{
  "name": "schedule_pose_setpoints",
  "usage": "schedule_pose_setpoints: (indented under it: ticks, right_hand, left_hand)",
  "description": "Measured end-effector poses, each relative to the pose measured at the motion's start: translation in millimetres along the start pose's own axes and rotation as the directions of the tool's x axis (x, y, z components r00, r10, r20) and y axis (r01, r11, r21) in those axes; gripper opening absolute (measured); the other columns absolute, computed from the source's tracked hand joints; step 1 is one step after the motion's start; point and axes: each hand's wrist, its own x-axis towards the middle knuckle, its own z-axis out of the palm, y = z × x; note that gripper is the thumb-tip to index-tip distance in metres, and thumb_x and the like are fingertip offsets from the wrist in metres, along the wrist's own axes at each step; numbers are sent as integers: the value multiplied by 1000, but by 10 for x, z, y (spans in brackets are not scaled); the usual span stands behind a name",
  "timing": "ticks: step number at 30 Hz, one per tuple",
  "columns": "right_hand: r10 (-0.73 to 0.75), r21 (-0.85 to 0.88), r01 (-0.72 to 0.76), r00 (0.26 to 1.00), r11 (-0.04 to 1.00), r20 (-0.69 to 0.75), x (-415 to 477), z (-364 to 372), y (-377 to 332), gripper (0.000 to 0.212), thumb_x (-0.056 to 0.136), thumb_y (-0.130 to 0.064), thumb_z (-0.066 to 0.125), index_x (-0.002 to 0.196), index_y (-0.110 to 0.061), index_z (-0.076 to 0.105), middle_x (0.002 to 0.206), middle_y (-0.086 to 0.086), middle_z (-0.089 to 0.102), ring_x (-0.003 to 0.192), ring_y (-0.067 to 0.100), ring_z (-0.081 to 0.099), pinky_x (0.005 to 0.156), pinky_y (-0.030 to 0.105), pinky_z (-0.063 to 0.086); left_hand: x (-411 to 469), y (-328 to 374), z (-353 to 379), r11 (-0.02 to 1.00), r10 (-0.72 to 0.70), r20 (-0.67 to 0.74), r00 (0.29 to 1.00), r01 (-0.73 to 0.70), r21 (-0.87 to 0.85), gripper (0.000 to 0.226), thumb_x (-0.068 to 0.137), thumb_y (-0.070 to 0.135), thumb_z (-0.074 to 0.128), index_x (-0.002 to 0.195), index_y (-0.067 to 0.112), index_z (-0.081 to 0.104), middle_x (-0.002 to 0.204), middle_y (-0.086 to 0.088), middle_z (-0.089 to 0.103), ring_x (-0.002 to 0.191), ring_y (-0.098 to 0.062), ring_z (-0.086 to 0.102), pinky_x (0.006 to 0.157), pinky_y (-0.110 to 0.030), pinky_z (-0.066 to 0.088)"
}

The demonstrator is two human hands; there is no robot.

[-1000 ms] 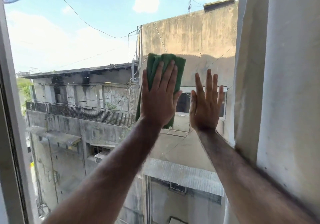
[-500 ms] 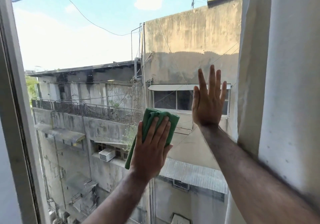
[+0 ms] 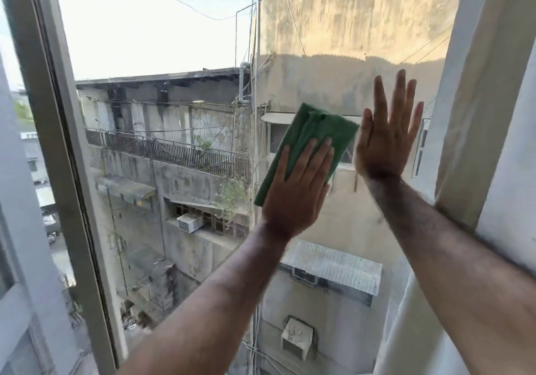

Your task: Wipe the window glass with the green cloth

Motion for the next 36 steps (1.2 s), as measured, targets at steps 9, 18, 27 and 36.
schedule_pose_setpoints:
  ticks: [9,18,27,36]
  right_hand:
    - [31,28,-33,998,999,54,-11,-66,-87,58,116,-25,40,173,-24,30,182,14,21,171,34,18,137,61,15]
    - [10,17,-10,1000,1000,-4,-36,43,-43,57,117,-34,31,174,-28,27,183,11,21,171,32,18,137,60,16]
    - [-17,20,17,1000,1000,-9,-31,47,39,57,118,-42,22,173,-29,27,183,10,21,171,31,18,136,59,18]
    - [-9,26,9,1000,1000,-10,-22,72,45,57,118,-43,22,174,-31,26,183,9,20,171,29,17,137,58,16]
  left_hand:
    - [-1542,-1317,-484,967,-215,32,976,208,148,68,108,34,47,165,7,23,175,-13,19,162,-33,18,128,-65,22]
    - [152,-1131,-466,653,-733,-244,635,758,10,73,108,53,17,164,7,24,173,-13,27,160,-33,24,128,-60,24]
    - [-870,61,41,988,46,114,992,-62,143,74,108,51,45,166,13,22,177,-4,15,164,-27,10,132,-58,5]
    - [-952,-1594,-554,862,-475,-66,878,479,164,72,111,47,31,165,3,17,173,-19,22,162,-36,18,129,-64,19]
